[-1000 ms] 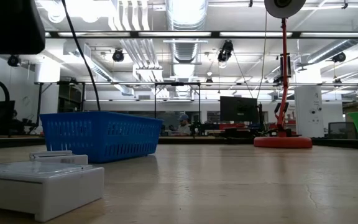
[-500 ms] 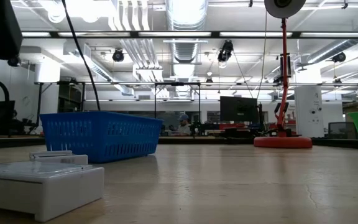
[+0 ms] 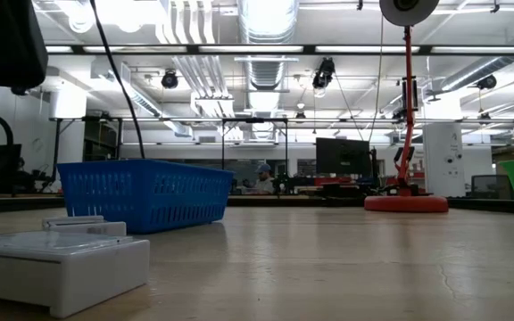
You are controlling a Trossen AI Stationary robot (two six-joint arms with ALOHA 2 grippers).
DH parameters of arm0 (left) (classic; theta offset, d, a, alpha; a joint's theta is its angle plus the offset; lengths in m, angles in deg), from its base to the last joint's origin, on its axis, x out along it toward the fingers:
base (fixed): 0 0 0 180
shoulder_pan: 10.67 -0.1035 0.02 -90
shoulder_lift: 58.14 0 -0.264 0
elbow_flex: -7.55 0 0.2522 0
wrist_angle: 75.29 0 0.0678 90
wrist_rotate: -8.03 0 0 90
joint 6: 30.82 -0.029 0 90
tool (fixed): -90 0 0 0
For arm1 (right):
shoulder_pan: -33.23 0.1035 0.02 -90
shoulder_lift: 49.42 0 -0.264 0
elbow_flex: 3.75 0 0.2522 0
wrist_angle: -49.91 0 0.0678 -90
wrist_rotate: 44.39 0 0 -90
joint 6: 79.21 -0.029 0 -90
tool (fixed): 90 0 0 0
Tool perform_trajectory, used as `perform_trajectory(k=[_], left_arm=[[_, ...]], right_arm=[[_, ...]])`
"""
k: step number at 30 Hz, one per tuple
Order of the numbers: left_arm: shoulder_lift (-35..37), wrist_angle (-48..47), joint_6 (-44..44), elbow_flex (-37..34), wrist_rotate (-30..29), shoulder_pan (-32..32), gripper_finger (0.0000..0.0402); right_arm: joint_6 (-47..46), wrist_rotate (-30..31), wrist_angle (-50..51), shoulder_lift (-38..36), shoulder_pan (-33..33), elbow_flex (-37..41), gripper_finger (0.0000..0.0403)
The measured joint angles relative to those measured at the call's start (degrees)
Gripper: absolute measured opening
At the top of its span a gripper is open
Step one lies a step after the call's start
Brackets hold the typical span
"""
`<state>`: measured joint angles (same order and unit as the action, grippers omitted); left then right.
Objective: Pick & Place Office items
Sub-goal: Put the green charger adapter into the green bin
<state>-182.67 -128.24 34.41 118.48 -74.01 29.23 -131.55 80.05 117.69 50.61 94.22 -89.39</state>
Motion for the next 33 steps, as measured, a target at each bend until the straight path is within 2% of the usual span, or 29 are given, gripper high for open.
perform_trajectory(k=[33], left_arm=[[-3.9, 0.0, -1.3, -0.1, 2.5, -0.1, 0.0356]], right_arm=[[0.0, 0.0, 0.0, 0.0, 0.0, 0.0, 0.0254]])
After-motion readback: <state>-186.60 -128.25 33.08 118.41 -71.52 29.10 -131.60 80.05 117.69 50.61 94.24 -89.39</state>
